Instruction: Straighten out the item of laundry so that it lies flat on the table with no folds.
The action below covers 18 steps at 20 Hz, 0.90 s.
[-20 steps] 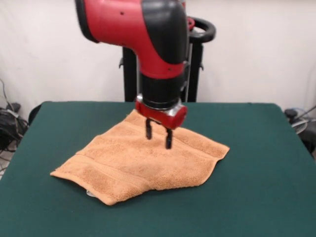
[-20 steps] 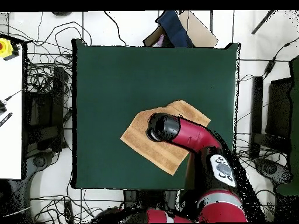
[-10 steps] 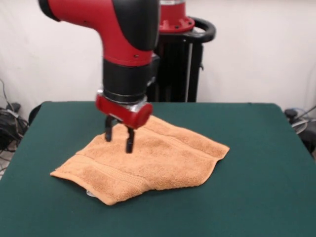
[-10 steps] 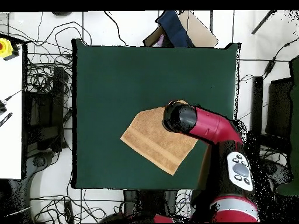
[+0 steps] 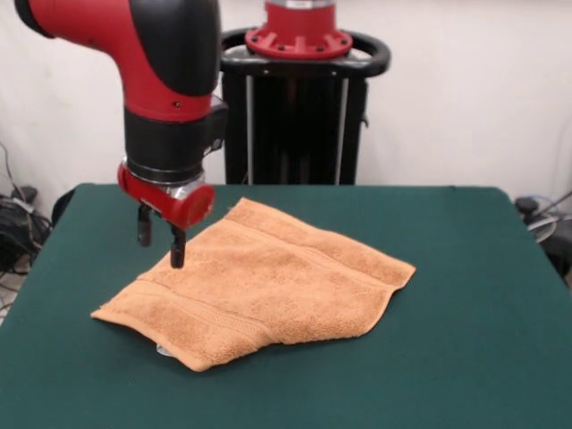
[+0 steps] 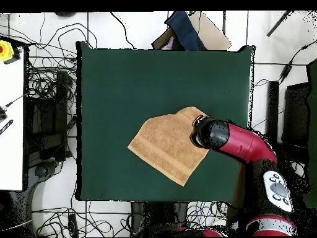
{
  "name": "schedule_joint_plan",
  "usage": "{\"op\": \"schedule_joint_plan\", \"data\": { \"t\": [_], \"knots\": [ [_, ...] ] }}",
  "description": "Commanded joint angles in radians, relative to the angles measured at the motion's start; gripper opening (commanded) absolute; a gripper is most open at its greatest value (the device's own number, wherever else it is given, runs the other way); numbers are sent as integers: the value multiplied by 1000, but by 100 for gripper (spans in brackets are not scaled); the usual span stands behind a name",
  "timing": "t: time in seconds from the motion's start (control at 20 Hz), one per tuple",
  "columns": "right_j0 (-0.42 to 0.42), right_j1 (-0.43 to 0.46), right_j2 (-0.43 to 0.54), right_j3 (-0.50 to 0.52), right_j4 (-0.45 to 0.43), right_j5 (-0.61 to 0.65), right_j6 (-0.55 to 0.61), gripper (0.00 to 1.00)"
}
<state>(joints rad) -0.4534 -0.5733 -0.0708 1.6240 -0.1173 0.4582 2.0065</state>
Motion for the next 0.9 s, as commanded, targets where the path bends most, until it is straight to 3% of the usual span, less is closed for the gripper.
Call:
{"op": "schedule_joint_plan", "data": {
  "t": [0.05, 0.7, 0.9],
  "knots": [
    [-6, 45, 93, 202, -71, -98, 31, 100],
    [21, 21, 144, 329, -12, -188, 122, 100],
    [30, 94, 113, 290, -38, -262, 121, 100]
  ]
}}
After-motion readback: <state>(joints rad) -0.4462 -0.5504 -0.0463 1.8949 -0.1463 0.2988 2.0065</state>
